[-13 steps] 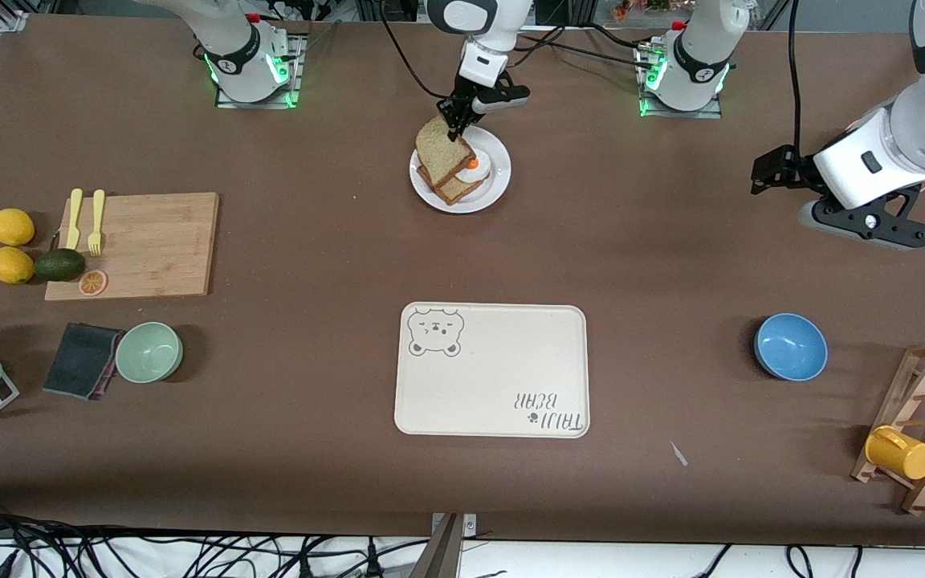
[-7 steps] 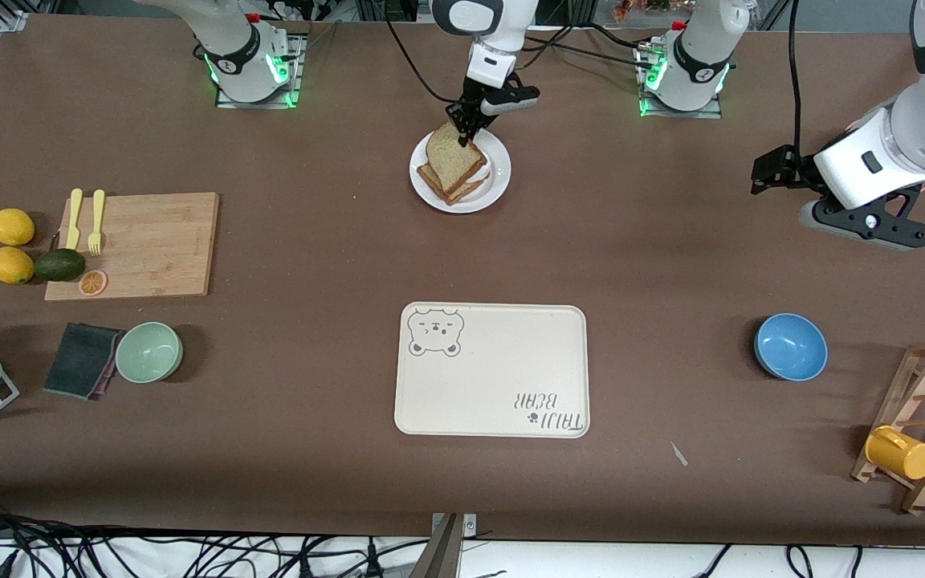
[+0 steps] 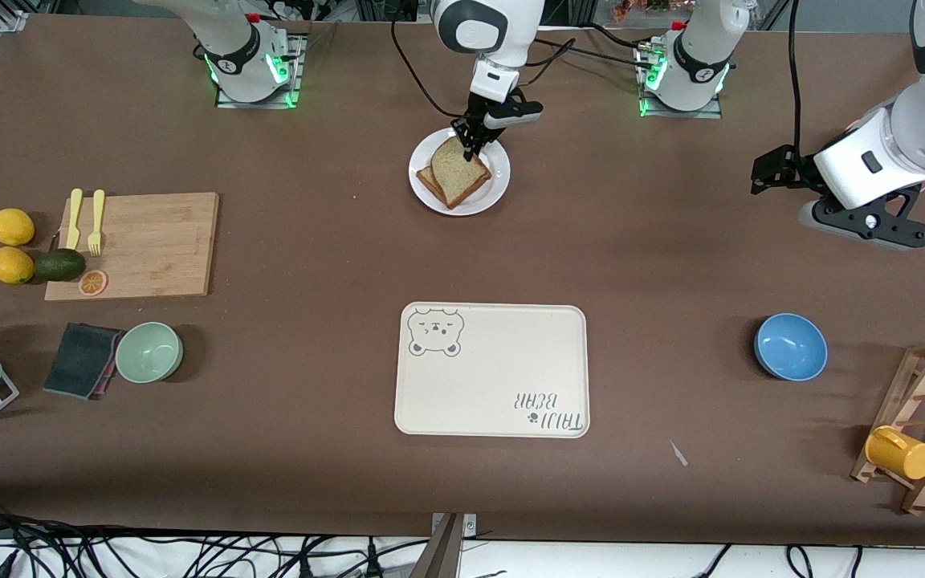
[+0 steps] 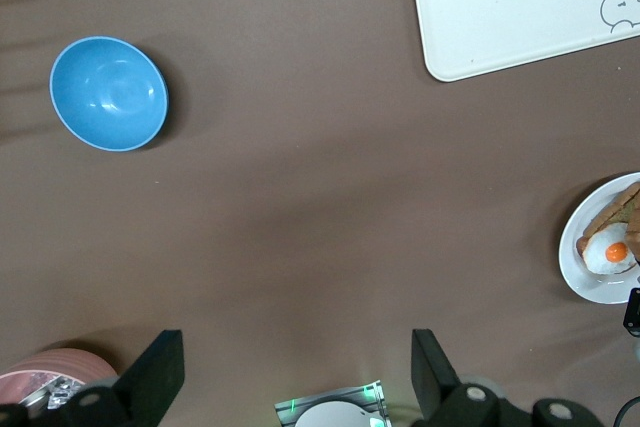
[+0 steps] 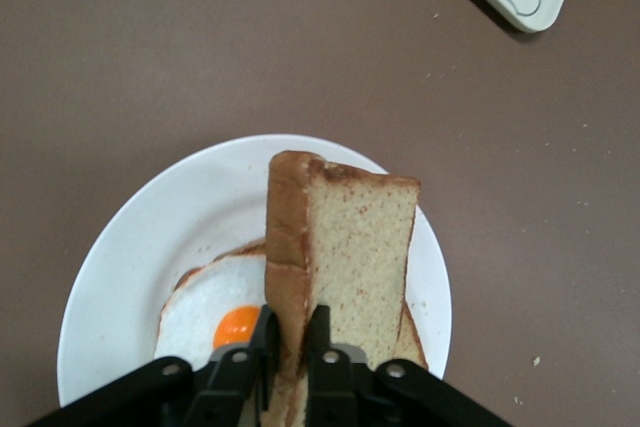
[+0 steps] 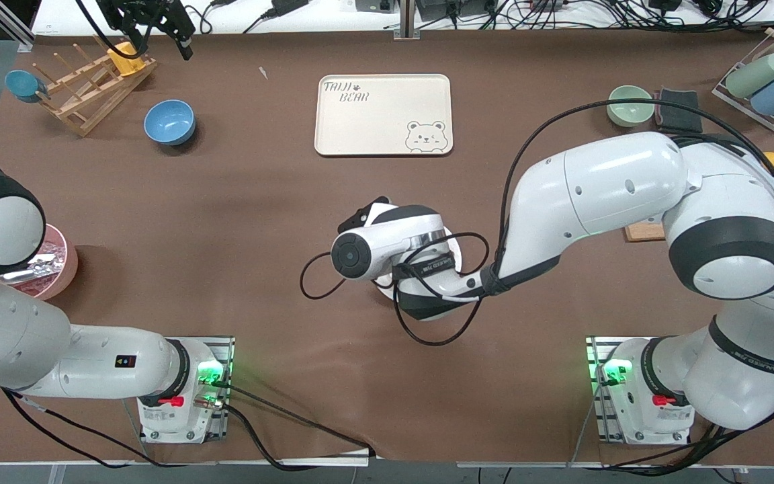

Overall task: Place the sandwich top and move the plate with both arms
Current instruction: 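Lower the bread onto the egg and open the right gripper, then withdraw the right gripper while the left gripper reaches toward the plate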

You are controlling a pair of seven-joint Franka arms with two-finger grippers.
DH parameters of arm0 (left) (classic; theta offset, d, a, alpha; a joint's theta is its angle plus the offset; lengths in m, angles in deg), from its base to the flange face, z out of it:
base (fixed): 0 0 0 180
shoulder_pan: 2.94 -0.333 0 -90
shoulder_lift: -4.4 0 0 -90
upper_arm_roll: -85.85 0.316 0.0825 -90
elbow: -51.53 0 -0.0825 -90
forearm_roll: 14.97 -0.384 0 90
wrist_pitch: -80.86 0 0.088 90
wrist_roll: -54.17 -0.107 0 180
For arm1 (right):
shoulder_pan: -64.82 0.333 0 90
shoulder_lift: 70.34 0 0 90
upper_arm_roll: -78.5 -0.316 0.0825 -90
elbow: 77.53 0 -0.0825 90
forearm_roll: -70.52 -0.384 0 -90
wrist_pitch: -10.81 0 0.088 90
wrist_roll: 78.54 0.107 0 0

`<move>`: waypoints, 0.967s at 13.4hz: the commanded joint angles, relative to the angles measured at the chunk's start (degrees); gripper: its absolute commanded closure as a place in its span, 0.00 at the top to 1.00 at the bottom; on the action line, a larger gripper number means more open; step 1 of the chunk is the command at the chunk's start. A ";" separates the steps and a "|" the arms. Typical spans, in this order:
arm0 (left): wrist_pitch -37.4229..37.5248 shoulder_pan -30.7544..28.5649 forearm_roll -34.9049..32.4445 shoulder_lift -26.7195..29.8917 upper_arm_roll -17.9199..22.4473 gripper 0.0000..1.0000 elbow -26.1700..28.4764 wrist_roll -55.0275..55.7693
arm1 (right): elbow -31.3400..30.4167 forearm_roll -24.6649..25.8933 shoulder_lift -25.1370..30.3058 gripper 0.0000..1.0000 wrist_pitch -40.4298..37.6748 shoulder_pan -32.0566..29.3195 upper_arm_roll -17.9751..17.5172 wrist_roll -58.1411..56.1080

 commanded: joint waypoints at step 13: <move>2.11 -4.77 5.68 0.20 1.06 1.00 1.08 -1.03 | -14.07 -38.04 38.85 1.00 -2.06 -6.78 28.70 -38.40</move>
